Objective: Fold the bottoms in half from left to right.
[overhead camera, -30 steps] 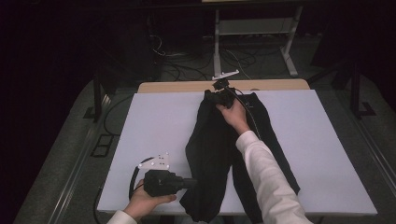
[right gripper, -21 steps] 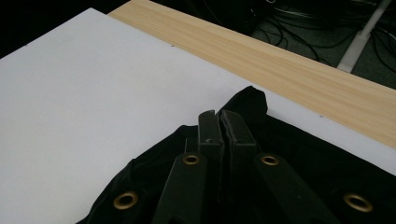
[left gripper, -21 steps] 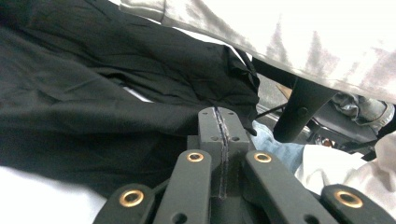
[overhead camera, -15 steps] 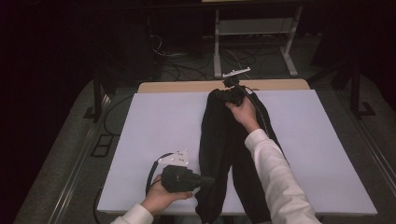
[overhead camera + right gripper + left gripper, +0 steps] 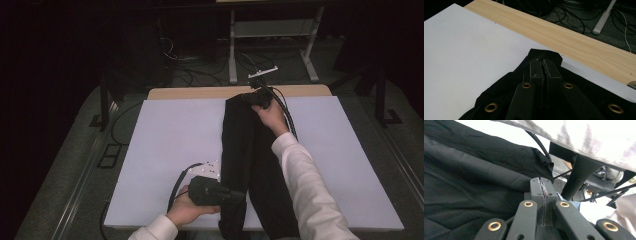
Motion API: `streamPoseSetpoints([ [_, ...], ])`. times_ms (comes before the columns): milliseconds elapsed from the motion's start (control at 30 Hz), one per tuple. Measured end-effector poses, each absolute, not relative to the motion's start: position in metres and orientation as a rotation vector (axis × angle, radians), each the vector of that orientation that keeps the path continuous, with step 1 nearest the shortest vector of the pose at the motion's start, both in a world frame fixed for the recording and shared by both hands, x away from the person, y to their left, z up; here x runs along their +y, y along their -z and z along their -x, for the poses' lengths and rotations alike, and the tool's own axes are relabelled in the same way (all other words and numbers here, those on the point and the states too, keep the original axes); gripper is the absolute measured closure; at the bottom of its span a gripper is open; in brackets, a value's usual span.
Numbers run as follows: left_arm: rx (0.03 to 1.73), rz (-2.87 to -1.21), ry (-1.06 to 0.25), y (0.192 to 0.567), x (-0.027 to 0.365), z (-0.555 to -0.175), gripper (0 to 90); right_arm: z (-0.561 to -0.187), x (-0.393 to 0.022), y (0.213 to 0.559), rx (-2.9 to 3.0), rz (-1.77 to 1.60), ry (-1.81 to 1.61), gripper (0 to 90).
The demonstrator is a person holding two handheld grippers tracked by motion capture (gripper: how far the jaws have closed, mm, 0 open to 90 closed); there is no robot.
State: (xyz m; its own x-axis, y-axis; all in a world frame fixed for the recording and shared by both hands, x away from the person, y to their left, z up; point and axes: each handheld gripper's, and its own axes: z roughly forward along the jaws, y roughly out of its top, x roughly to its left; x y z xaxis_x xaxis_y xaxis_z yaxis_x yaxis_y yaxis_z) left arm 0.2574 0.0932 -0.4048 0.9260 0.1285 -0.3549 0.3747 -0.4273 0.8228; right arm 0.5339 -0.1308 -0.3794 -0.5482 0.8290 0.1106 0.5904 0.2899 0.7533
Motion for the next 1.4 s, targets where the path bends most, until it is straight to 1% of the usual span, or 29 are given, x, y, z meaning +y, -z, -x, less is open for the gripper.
streamPoseSetpoints([
  [600, 0.309, -1.993, 0.324, 0.405, 0.053, -0.261, 89.2, -0.536, -0.149, 0.372, 2.256, -1.277, -1.108, 86.0],
  [1067, 0.278, -1.988, 0.355, 0.407, 0.022, -0.263, 89.2, -0.537, -0.166, 0.380, 2.286, -1.280, -1.072, 85.9],
  [1400, 0.285, -1.981, 0.346, 0.407, 0.005, -0.264, 89.2, -0.543, -0.183, 0.385, 2.279, -1.301, -1.074, 85.9],
])
